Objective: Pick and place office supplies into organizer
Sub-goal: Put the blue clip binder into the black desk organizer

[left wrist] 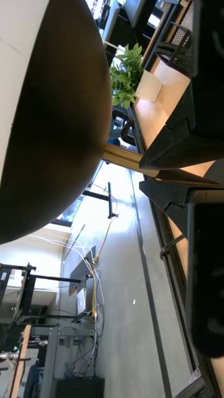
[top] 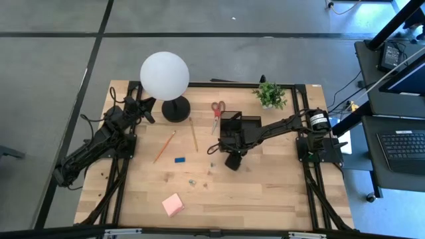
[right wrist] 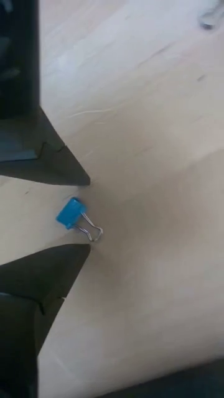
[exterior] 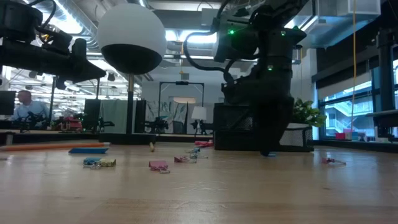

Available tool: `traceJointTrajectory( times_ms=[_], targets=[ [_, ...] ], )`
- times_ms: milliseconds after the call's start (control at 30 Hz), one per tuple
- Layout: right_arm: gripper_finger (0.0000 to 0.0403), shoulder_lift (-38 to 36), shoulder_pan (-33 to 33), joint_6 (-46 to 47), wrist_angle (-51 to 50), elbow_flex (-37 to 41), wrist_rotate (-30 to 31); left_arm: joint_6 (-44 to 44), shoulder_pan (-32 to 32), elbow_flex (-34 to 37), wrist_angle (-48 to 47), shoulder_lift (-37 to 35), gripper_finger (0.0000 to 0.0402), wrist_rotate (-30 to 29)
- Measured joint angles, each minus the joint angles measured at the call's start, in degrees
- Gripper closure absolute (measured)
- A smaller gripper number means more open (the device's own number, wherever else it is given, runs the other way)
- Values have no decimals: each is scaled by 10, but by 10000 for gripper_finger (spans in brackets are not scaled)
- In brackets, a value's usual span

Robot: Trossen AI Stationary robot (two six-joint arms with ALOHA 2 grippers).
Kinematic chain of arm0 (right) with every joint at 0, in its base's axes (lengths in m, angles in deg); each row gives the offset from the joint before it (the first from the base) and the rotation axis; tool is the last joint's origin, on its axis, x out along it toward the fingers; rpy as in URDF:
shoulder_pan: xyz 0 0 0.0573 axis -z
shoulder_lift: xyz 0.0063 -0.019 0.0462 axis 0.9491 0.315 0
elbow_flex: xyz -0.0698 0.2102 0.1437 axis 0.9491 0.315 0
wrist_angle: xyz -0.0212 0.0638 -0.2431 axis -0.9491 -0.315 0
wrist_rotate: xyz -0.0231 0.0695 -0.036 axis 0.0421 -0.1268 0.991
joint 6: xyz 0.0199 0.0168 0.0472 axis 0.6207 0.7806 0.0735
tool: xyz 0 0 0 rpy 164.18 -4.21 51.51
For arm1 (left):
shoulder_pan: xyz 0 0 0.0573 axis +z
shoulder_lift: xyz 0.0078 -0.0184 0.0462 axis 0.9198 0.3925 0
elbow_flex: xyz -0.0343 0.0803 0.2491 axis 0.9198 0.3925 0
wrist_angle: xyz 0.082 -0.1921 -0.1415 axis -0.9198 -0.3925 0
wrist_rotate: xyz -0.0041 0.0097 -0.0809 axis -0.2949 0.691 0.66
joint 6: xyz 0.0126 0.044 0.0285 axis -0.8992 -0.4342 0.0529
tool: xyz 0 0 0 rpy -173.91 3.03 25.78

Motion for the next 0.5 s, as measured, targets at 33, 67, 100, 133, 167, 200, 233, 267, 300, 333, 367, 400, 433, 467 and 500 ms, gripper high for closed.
traceJointTrajectory(
  times_ms=[33,67,100,133,167,200,233,267,300,333,367,400,433,467,500],
  targets=[
    [236,0,0,11,0,0,0,0,0,0,0,0,368,-1],
    [237,0,0,27,0,0,0,0,0,0,0,0,368,-1],
    [237,0,0,43,0,0,0,0,0,0,0,0,368,-2],
    [237,0,0,61,-2,0,0,0,0,0,0,0,368,-3],
    [237,0,0,74,-3,0,-1,0,0,0,0,0,368,-3],
    [237,0,0,83,-4,0,-3,0,0,0,0,0,368,-3],
    [237,0,0,93,-5,-1,-5,0,0,0,0,0,368,-3],
    [237,0,0,101,-5,-1,-6,0,0,0,0,0,368,-3],
    [237,0,0,111,-6,-1,-6,0,0,0,0,0,368,-3],
    [237,0,0,121,-6,-1,-7,0,0,0,0,0,368,-3],
    [237,0,0,132,-6,-1,-7,0,0,0,0,0,368,-3],
    [237,0,0,144,-7,-1,-9,0,0,0,0,0,368,-3],
    [237,0,0,156,-7,-1,-11,0,0,0,0,0,368,-3],
    [237,0,-1,163,-8,-1,-14,0,0,0,0,0,368,-3],
    [237,0,-2,171,-9,-1,-16,0,0,0,0,0,368,-4]
  ],
)
